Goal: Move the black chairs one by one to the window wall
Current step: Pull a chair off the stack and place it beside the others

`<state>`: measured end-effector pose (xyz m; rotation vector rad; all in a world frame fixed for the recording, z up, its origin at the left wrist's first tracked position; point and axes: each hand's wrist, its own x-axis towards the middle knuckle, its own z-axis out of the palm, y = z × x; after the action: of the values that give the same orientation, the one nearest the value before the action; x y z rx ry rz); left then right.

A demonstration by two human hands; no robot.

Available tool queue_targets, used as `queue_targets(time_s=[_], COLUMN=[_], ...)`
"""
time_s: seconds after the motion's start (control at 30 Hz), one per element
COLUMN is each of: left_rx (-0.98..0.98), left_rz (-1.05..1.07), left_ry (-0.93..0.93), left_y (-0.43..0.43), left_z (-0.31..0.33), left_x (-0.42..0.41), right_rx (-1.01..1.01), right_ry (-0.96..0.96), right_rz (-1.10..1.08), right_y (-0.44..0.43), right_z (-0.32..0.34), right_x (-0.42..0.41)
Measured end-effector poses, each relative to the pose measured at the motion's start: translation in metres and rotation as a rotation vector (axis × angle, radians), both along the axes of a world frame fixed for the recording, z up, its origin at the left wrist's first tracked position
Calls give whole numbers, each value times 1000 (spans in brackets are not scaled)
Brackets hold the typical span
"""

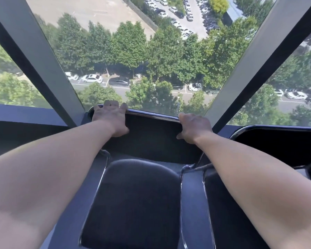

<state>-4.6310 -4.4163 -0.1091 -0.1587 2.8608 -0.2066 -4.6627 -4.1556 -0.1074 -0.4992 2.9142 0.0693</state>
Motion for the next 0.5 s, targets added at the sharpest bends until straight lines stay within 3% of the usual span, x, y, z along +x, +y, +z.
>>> queue_targets(time_s=[0.3, 0.5], left_rx=[-1, -55], left_rz=[142, 111], left_ry=[-22, 24], left_y=[9, 26], left_z=[1, -9], left_x=[-7, -12], right_rx=[16, -13], right_ry=[-10, -14], right_rz=[116, 95], right_y=[-2, 17], right_z=[3, -6], right_x=[-48, -50])
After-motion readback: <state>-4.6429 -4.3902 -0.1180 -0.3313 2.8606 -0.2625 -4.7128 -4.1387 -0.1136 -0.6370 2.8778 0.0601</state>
